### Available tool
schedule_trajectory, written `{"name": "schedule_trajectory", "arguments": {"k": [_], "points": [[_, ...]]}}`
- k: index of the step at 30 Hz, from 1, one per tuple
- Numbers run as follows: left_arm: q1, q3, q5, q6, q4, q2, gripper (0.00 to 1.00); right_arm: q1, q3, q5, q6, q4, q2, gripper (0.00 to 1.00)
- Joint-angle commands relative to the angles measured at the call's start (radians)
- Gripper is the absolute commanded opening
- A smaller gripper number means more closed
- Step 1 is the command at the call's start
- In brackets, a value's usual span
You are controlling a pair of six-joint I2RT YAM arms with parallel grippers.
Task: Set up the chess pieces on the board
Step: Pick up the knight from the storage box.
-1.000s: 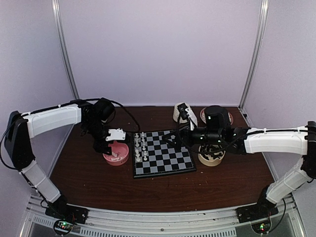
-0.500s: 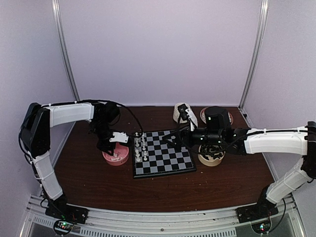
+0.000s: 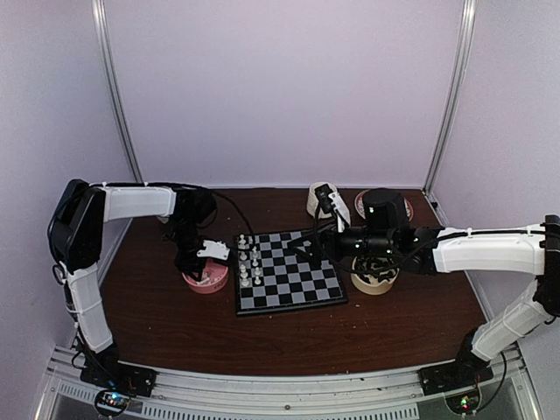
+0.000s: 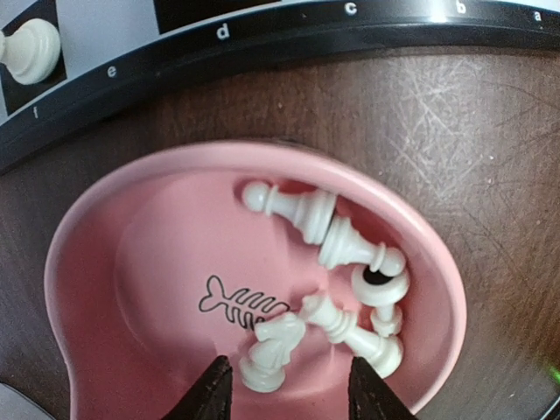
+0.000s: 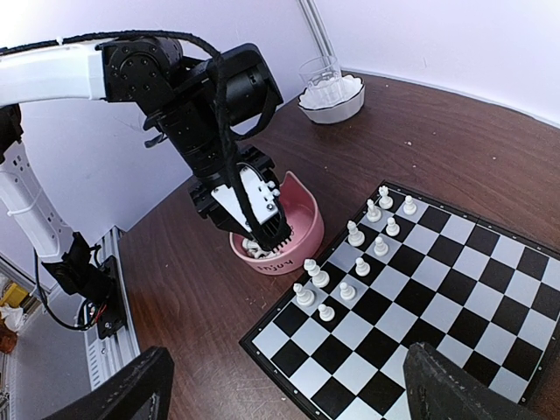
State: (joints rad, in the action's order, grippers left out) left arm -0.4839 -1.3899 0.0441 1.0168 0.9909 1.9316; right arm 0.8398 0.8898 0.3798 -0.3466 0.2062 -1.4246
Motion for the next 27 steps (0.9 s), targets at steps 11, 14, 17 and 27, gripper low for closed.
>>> {"name": "schedule_trajectory", "arguments": {"k": [11,14,17,27], "points": [[0.007,-0.015,-0.029,0.014,-0.048,0.058,0.35,0.001,-0.012,-0.010,0.000,0.023,0.026,0.95],[0.008,-0.016,-0.029,0.014,-0.049,0.066,0.31,0.001,-0.013,-0.008,0.000,0.022,0.024,0.94],[0.008,-0.018,-0.062,0.015,-0.049,0.072,0.23,0.002,-0.013,-0.006,0.000,0.023,0.024,0.94],[0.007,-0.013,-0.044,0.006,-0.051,-0.002,0.09,0.001,-0.012,-0.009,0.000,0.023,0.024,0.94]]}}
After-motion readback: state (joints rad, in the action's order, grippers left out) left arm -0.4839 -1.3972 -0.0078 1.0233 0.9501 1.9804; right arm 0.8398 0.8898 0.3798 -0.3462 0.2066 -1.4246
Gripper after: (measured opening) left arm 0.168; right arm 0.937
